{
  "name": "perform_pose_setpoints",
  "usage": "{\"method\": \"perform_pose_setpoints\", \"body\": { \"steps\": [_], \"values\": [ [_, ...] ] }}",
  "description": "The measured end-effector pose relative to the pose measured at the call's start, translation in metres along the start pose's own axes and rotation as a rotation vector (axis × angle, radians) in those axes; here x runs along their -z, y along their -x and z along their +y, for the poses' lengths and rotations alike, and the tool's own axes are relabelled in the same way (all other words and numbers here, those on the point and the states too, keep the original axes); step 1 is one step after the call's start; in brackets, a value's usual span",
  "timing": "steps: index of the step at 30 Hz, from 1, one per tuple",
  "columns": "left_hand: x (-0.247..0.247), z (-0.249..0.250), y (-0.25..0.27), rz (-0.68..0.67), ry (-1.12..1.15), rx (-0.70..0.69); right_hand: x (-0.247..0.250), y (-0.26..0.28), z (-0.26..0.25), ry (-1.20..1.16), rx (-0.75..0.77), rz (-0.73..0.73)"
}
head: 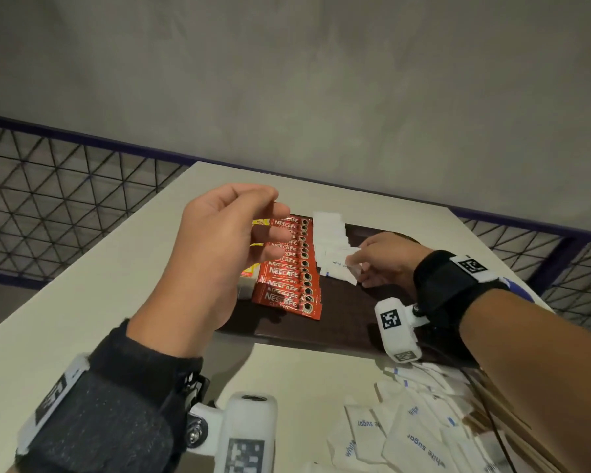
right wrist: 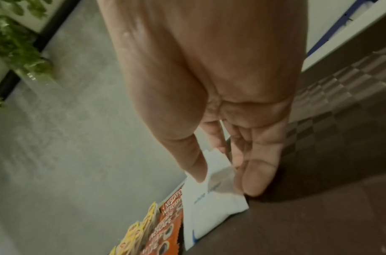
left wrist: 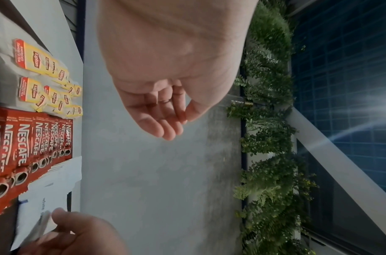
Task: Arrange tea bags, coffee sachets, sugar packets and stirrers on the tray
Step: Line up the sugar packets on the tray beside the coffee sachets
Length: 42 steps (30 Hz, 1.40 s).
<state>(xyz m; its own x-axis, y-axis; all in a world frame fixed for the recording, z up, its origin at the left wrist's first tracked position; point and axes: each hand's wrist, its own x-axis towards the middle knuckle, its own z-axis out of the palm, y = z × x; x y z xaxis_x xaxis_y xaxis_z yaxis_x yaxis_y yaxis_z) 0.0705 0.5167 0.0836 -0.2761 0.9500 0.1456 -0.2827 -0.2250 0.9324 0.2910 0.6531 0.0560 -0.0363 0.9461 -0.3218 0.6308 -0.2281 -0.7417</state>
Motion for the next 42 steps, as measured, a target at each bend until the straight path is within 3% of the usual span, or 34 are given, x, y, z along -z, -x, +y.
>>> {"method": "perform_pose_setpoints", "body": {
  "steps": [16,28,31,37,42],
  "values": [
    [-0.013,-0.011,0.007,-0.041,-0.066,0.027,-0.015,0.003,-0.020,0.664,0.164,-0.032],
    [-0.013,-0.009,0.007,-0.049,-0.080,-0.006,0.003,0.015,-0.024,0.721,0.230,0.027],
    [-0.013,-0.009,0.007,-0.051,-0.096,-0.015,0.016,0.044,-0.029,0.823,0.266,0.003],
    [-0.013,-0.008,0.010,-0.045,-0.122,-0.033,-0.002,0.166,-0.023,1.004,0.394,-0.363],
    [-0.013,-0.008,0.014,-0.060,-0.166,-0.041,-0.034,0.234,0.019,1.236,0.423,-0.409]
  ]
}}
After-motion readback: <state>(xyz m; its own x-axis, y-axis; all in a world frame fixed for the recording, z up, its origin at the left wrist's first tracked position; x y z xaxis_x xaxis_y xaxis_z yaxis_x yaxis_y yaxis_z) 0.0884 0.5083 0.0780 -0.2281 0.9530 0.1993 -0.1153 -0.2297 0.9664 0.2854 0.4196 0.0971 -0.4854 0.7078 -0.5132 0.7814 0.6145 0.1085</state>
